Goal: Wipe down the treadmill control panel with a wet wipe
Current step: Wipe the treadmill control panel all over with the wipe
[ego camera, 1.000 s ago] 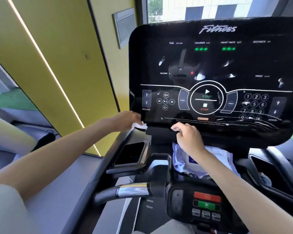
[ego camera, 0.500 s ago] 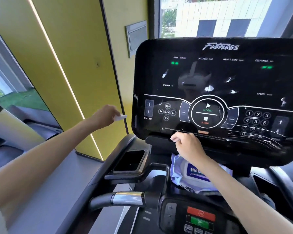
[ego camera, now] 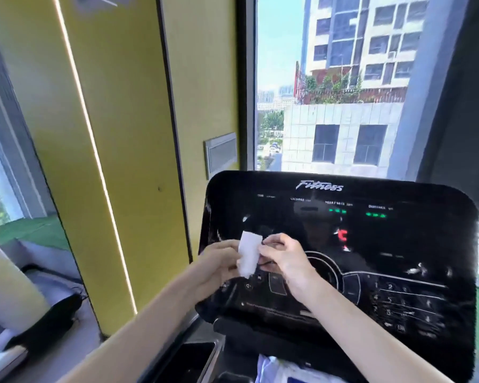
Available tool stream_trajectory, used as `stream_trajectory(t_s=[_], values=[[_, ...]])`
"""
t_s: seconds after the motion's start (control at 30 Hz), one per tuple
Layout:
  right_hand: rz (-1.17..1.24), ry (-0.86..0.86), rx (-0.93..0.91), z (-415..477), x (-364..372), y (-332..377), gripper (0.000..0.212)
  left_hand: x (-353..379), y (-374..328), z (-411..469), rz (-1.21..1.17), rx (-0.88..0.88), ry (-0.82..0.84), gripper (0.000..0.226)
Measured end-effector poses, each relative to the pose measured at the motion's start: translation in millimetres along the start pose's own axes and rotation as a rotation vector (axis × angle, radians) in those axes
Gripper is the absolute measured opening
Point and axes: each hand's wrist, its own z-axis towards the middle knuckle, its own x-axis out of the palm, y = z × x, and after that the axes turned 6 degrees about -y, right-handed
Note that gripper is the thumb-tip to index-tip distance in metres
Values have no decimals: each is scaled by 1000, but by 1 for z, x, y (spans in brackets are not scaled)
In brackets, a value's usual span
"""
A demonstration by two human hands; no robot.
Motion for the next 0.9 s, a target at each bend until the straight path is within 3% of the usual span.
stream_trajectory(t_s=[0.07,0.13,0.3,0.37,0.43,0.5,0.6,0.7,0.8,0.9], values=[[7,20,-9,6,-5,5,12,9,0,3,-88,-10,29,22],[-82,-11,-78,10,-7,4,13,13,0,9,-79,9,-51,16],[-904,-288,-726,19,-20,-7,25,0,-21,49,319,391,-866,8],[-1139,-290,-900,23,-27,-12,43,-3,-30,68,454,555,-989,17],[-1311,-270,-931,30,-32,-16,62,-1,-32,86,605,645,-1038,17],[-1426,-269,-918,35,-37,-15,76,3,-27,102,779,706,-1066,32],[-1516,-260,-912,40,-43,-14,85,22,-9,111,1017,806,-976,48],[-1540,-242,-965,43,-49,-16,81,15,1,118,1142,933,-911,62],[-1512,-283,-1019,46,-48,-20,67,13,-9,123,915,779,-1037,57],[-1529,-296,-1047,45,-46,-22,65,27,-2,122,1137,1047,-778,51]])
